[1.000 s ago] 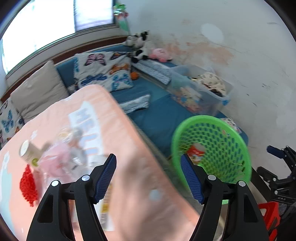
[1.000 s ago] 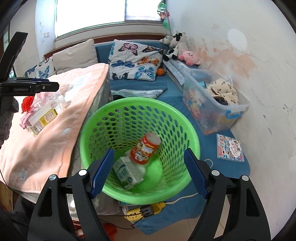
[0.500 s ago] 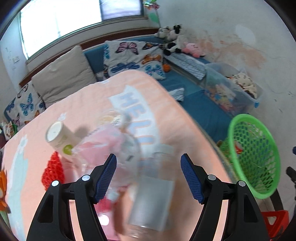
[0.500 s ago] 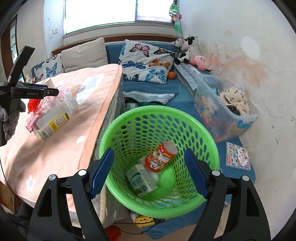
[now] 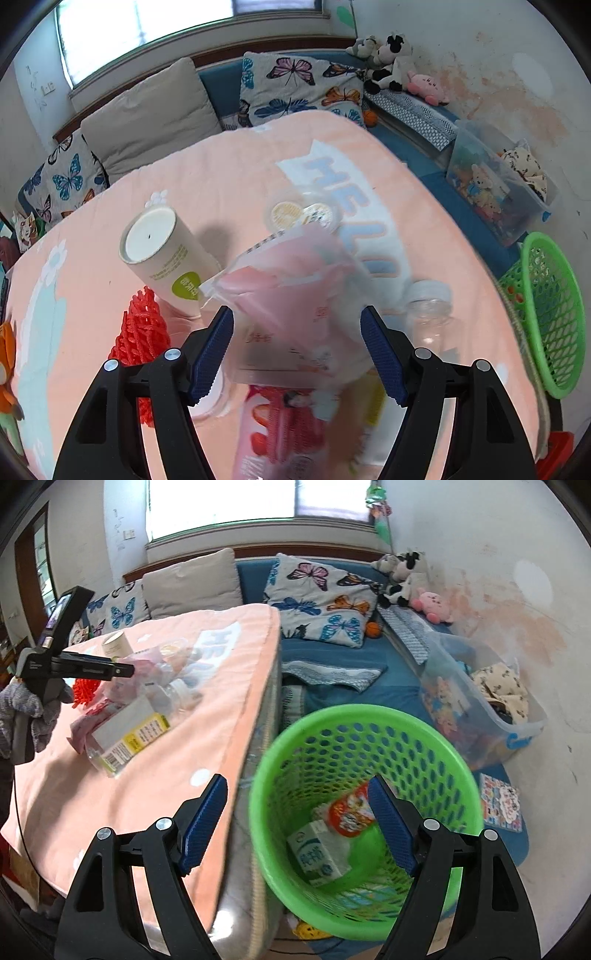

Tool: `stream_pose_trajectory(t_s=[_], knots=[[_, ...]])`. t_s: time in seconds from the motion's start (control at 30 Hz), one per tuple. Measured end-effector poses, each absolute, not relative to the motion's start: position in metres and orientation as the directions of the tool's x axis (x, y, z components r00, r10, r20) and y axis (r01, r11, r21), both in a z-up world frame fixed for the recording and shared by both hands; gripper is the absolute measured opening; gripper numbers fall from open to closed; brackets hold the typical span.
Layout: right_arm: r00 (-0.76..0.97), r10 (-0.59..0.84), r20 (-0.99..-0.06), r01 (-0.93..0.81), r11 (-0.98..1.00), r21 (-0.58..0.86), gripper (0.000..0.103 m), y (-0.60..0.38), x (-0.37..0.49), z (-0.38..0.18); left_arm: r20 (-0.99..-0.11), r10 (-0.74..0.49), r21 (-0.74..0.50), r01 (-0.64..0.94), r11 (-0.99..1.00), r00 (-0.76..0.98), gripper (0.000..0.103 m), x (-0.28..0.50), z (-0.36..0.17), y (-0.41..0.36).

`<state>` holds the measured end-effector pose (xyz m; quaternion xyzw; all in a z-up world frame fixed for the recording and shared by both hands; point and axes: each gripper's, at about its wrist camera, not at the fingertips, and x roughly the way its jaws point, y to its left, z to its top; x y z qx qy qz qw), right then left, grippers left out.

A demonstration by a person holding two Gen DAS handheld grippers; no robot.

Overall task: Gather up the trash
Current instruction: 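Move the left tool to the table and grasp the pink plastic bag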

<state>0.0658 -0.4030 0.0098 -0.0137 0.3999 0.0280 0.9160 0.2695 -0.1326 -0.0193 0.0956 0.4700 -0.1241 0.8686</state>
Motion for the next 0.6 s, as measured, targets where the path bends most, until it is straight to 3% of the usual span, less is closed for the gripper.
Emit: stream_pose_trajectory(t_s=[0.27,0.37,0.47,0.6], knots=[[0.656,0.112,-0.747,-0.139,0.99,0.026,0.078,-0.366,0.097,0.01,-0.856,-0.165,-0.005,0.31,0.951,0.491,0.057,0.281,-0.037,-0.117],[0.639,0.151,-0.754,-0.165,0.985,0.058,0.078,-0.355,0.108,0.008,-0.852,-0.182,-0.014,0.326,0.945,0.491,0.047,0.28,-0.038,-0.117],[0.613,0.201,-0.764,-0.184,0.977,0.11,0.078,-0.341,0.121,0.004,-0.849,-0.218,-0.042,0.35,0.936,0.482,0.027,0.279,-0.038,-0.117],[0.581,0.258,-0.772,-0.205,0.964,0.169,0.078,-0.324,0.136,0.0,-0.845,-0.231,-0.048,0.361,0.931,0.482,0.017,0.277,-0.039,-0.117]])
